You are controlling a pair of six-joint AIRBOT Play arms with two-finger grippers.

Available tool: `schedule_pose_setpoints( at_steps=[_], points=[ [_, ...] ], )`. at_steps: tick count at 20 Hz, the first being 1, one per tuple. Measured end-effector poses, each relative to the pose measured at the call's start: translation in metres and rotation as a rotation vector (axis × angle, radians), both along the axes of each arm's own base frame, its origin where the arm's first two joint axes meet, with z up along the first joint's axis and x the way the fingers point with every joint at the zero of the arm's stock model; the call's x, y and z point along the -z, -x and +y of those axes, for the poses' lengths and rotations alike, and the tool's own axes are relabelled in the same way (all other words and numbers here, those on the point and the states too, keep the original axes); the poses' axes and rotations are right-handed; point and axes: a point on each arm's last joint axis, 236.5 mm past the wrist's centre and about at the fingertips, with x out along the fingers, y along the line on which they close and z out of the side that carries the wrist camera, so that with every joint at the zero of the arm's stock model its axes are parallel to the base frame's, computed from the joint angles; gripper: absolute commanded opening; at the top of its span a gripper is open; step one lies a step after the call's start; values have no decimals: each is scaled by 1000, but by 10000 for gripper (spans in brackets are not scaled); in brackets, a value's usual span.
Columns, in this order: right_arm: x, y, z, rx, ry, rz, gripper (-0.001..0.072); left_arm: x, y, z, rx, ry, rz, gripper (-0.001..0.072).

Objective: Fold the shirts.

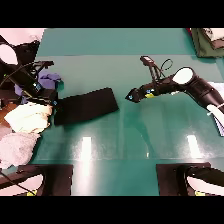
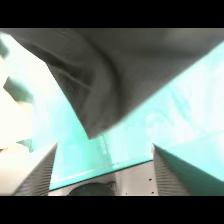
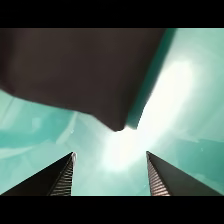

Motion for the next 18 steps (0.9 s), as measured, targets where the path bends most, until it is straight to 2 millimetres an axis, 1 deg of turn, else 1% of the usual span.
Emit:
schedule_pose_setpoints(
  at_steps=[1,3,6,7,8,9,11,14,16,18],
  points=[
    [1,-4,-3,16,-5,5,628,-3,1,0,1,-4,-10,640],
    [2,-10,-4,36,-34,33,628,-8,1,-3,-13,3,-34,639],
    [10,-22,2,31,-73,109,628,-15,-6,-23,-25,85,-74,632],
    [13,-28,5,26,-82,130,628,-18,-8,-30,-29,116,-86,428],
    [19,-35,8,27,-89,154,628,-21,-11,-37,-31,145,-99,169],
    [28,-42,10,26,-91,189,634,-23,-13,-42,-34,169,-108,37],
    [48,-52,13,29,-95,264,707,-27,-17,-51,-35,209,-126,35],
    [78,-56,22,8,-103,386,707,-31,-25,-58,-46,242,-164,35],
    [91,-56,37,-12,-135,453,707,-34,-32,-61,-54,256,-193,35],
    [99,-54,59,-38,-174,496,707,-35,-38,-63,-62,265,-217,35]
  ],
)
